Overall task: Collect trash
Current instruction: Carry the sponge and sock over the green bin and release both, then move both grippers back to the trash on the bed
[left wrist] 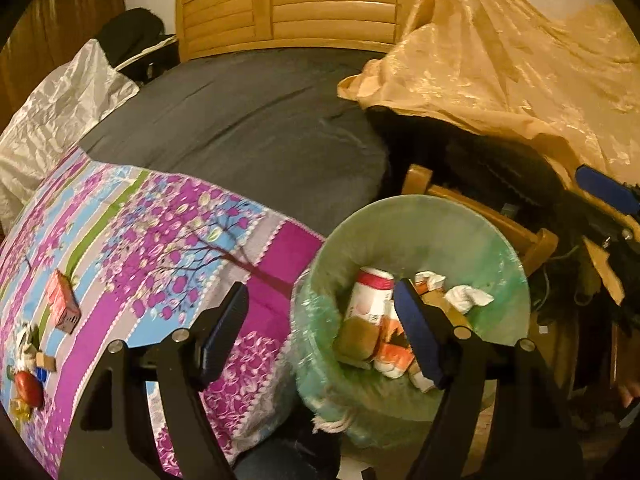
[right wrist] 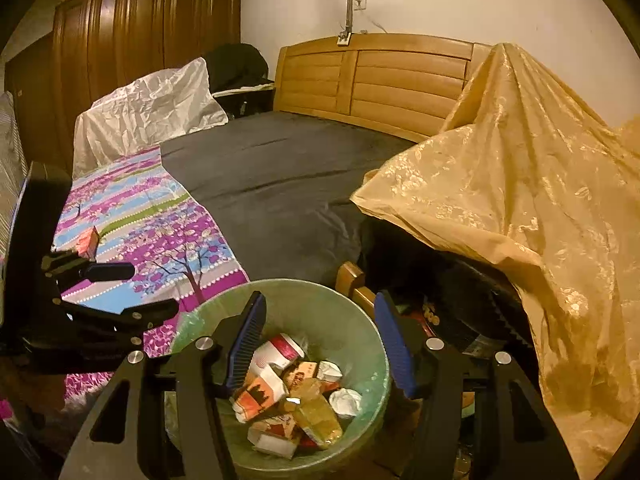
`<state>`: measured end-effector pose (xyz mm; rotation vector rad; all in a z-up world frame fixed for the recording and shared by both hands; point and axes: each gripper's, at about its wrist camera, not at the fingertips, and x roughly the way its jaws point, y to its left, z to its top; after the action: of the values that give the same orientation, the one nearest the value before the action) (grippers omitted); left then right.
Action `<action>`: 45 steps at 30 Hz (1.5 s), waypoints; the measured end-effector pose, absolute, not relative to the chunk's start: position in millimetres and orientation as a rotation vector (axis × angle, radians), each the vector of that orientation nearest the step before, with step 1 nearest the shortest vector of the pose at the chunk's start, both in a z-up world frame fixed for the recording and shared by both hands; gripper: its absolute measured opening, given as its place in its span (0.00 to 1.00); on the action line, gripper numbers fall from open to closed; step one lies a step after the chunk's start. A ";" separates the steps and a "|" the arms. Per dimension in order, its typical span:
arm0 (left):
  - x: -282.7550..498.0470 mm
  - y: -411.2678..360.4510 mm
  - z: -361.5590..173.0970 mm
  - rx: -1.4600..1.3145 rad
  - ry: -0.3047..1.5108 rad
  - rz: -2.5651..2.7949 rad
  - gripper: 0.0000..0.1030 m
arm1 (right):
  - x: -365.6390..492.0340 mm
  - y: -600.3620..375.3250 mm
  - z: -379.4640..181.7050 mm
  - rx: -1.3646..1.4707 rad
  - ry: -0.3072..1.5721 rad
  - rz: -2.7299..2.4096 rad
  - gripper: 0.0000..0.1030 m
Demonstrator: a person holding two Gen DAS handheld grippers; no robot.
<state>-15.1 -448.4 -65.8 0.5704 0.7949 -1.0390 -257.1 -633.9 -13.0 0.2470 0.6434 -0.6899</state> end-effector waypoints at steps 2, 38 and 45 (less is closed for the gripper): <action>-8.9 -440.4 -66.9 0.559 0.804 -1.025 0.70 | -251.9 -629.3 -10.8 0.249 0.632 -0.676 0.56; 230.5 -9.6 -95.2 -0.019 1.042 -0.265 0.70 | 142.6 -330.5 -52.1 0.074 0.799 0.207 0.53; 382.8 59.9 -56.8 -0.094 1.024 -0.080 0.70 | 270.7 -282.0 -42.0 -0.015 0.780 0.351 0.53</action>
<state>382.8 59.9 -56.8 -0.0943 1.0243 -0.0803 270.7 -282.0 -42.0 -0.0146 0.7800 0.3513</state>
